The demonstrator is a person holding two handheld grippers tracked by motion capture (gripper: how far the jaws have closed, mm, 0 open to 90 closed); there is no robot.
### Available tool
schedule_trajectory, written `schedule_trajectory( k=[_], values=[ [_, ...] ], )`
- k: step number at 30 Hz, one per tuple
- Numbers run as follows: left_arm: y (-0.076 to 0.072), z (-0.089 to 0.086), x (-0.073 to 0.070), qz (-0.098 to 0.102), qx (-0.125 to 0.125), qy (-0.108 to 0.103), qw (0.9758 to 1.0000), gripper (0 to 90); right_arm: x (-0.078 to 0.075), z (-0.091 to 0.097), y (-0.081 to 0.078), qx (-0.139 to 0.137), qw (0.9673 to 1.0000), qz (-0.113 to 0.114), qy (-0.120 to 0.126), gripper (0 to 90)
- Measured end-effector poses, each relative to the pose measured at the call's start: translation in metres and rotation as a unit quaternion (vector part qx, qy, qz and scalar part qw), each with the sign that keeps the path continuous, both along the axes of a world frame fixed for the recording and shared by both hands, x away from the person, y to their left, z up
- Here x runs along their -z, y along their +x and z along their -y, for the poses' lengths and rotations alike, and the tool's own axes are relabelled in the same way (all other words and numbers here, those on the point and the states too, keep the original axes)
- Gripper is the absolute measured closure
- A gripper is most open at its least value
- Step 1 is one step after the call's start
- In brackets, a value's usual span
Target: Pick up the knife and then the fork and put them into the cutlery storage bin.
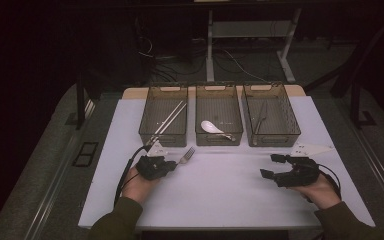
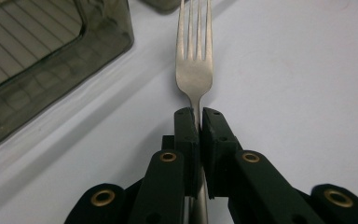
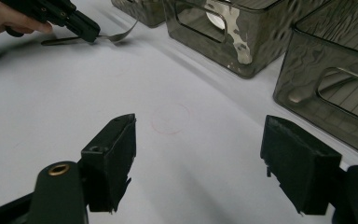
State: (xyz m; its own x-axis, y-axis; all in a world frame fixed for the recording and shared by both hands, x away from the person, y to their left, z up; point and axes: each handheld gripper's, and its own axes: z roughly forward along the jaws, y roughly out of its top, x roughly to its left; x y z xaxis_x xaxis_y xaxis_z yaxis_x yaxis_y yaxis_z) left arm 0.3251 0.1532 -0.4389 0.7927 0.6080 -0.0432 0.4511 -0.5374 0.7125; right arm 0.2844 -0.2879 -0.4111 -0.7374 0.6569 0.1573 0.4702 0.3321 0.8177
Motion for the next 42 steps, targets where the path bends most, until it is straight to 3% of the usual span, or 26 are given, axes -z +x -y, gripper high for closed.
schedule_trajectory(
  k=[9, 14, 22, 26, 31, 42],
  values=[
    [-0.007, 0.002, -0.013, 0.015, 0.015, -0.026, 0.9994, 84.6, -0.004, -0.001, 0.001, 0.009, 0.9997, -0.007, 0.021, 26.1],
    [-0.014, 0.013, -0.021, 0.02, 0.028, -0.041, 0.9986, 84.6, -0.007, -0.008, 0.004, 0.01, 0.9992, -0.014, 0.035, 26.1],
    [-0.023, 0.036, -0.029, 0.025, 0.056, -0.056, 0.9965, 84.6, -0.015, -0.038, 0.016, 0.003, 0.998, -0.029, 0.057, 27.0],
    [-0.026, 0.045, -0.032, 0.029, 0.063, -0.062, 0.9957, 84.6, -0.019, -0.055, 0.022, -0.002, 0.9958, -0.044, 0.081, 31.0],
    [-0.027, 0.055, -0.036, 0.033, 0.069, -0.069, 0.9946, 84.6, -0.019, -0.075, 0.029, -0.013, 0.9945, -0.049, 0.091, 35.0],
    [-0.027, 0.076, -0.044, 0.051, 0.077, -0.085, 0.9921, 84.6, -0.018, -0.098, 0.042, -0.015, 0.9904, -0.063, 0.122, 48.8]
  ],
)
